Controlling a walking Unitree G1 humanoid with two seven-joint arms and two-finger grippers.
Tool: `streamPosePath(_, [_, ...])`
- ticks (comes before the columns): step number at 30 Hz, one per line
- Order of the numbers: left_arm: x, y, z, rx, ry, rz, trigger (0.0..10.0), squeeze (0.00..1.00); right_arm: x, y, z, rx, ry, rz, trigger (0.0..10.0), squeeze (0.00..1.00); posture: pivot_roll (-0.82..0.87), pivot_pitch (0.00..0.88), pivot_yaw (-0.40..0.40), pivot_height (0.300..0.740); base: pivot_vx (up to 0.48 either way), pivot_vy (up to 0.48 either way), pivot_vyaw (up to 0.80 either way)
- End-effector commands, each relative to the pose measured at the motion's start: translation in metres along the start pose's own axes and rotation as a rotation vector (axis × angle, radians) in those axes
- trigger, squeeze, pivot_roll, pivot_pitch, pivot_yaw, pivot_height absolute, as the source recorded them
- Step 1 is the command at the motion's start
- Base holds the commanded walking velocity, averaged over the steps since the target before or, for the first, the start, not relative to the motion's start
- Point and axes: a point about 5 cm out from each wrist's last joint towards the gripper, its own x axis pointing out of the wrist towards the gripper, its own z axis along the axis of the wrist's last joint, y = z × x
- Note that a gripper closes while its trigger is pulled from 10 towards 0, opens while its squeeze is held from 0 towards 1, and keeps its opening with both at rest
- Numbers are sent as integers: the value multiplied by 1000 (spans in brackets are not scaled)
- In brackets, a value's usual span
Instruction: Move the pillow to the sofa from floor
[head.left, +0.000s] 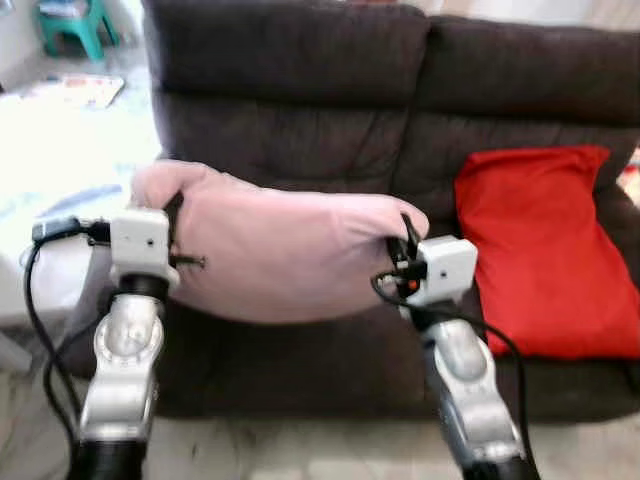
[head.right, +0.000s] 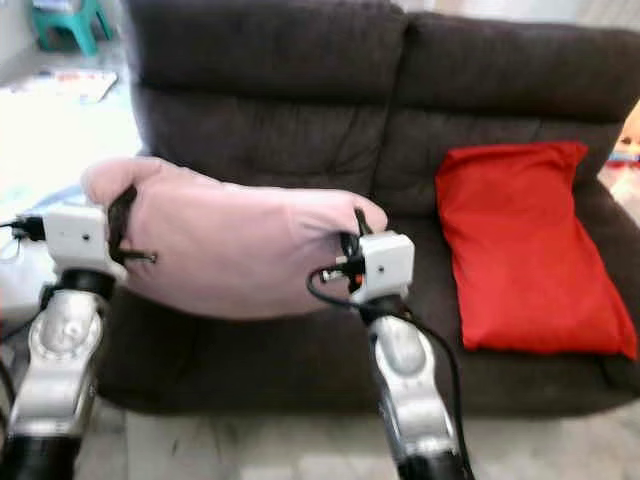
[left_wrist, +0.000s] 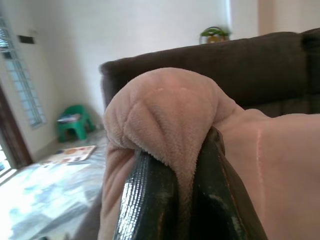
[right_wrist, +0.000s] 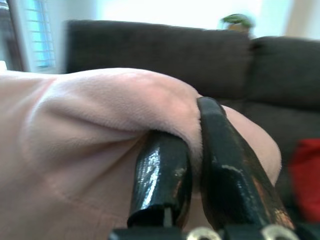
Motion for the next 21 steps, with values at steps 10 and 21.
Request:
streamPosePath(10, [4,9,5,-3,-34,37,10000,0,9,1,14,11,-66,8,10000,0,137,44,-89,740,336,0,0])
streamPosePath(21, [-3,2,-10,-79,45,4,10000,0,7,0,7,10,-21,7,10000,0,136,55,-96,740,91,0,0])
